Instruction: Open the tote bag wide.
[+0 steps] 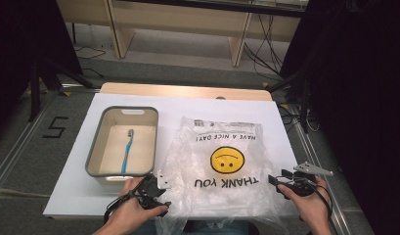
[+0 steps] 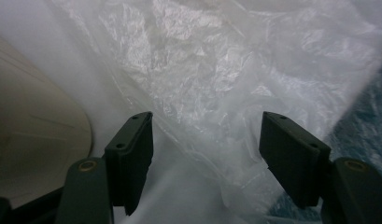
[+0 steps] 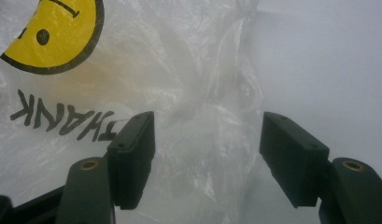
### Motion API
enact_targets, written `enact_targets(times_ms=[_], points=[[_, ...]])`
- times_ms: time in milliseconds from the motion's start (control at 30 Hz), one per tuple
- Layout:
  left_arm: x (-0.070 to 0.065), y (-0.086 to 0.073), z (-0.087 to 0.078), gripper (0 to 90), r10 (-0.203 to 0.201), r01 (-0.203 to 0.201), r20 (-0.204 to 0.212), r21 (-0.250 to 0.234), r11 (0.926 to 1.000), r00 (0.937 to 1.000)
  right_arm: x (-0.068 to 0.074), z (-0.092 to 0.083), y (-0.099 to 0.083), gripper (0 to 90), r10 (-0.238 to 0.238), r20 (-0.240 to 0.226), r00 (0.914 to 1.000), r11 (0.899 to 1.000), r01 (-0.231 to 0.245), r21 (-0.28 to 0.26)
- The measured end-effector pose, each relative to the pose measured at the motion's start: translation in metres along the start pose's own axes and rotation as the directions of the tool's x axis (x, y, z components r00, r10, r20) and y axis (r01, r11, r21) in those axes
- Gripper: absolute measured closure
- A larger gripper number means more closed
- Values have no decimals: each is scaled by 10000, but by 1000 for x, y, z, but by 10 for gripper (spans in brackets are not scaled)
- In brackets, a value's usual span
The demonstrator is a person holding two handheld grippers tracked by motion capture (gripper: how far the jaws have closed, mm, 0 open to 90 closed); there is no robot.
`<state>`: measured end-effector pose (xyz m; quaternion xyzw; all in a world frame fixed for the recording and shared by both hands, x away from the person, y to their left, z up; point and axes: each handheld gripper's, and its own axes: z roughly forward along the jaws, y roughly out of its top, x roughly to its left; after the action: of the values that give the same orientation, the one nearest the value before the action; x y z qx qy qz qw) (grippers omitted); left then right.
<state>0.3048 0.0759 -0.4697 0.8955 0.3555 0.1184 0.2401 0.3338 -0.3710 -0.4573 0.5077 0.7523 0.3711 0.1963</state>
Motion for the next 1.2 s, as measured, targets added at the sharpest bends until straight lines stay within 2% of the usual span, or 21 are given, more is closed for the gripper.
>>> enact_targets(times_ms=[133, 300, 400, 433, 500, 533, 567, 633, 700, 767, 800, 833, 967, 1133, 1200], points=[[4, 0, 5, 351, -281, 282, -69, 123, 9995, 9996, 1, 3, -1, 364, 17, -79, 10000, 9997, -16, 224], [9, 0, 8, 374, -772, 764, 286, 283, 9967, 9966, 1, 9, -5, 371, 15, -224, 9997, 9957, 6, 928], [11, 2, 8, 392, -865, 854, 256, 397, 9956, 9959, 1, 10, -5, 385, -43, -256, 9997, 9931, 73, 1171], [10, 3, 8, 410, -918, 908, 211, 444, 9949, 9956, 2, 13, -7, 402, -125, -361, 9993, 9889, 177, 1475], [9, 5, 8, 462, -814, 801, 231, 519, 9954, 9964, 3, 15, -8, 442, -217, -534, 9983, 9844, 306, 1735], [9, 6, 8, 462, -838, 823, 249, 549, 9951, 9962, 3, 15, -8, 442, -217, -534, 9983, 9844, 306, 1735], [8, 7, 8, 519, -865, 851, 239, 546, 9949, 9960, 4, 16, -9, 485, -420, -542, 9976, 9813, 514, 1856], [8, 9, 9, 578, -775, 759, 238, 605, 9953, 9967, 6, 15, -8, 539, -521, -517, 9973, 9779, 615, 1998], [7, 11, 9, 601, -740, 723, 246, 634, 9954, 9970, 6, 15, -8, 569, -596, -493, 9970, 9769, 684, 2022], [6, 12, 9, 671, -673, 654, 287, 641, 9958, 9973, 6, 15, -8, 642, -836, -448, 9955, 9734, 912, 2102], [6, 13, 9, 713, -587, 564, 341, 643, 9963, 9977, 6, 14, -7, 722, -944, -435, 9946, 9705, 1016, 2185], [5, 13, 10, 750, -504, 481, 388, 576, 9972, 9980, 6, 14, -8, 758, -967, -416, 9944, 9696, 1036, 2215], [2, 17, 12, 871, -199, 186, 277, 480, 9987, 9994, 5, 14, -8, 894, -745, -314, 9967, 9711, 797, 2248], [0, 20, 14, 893, 109, -111, 70, 327, 9994, 9999, 7, 13, -7, 900, -662, -232, 9975, 9708, 697, 2297], [-1, 21, 14, 894, 75, -78, 94, 276, 9996, 9999, 7, 13, -7, 900, -589, -168, 9981, 9716, 611, 2285]])
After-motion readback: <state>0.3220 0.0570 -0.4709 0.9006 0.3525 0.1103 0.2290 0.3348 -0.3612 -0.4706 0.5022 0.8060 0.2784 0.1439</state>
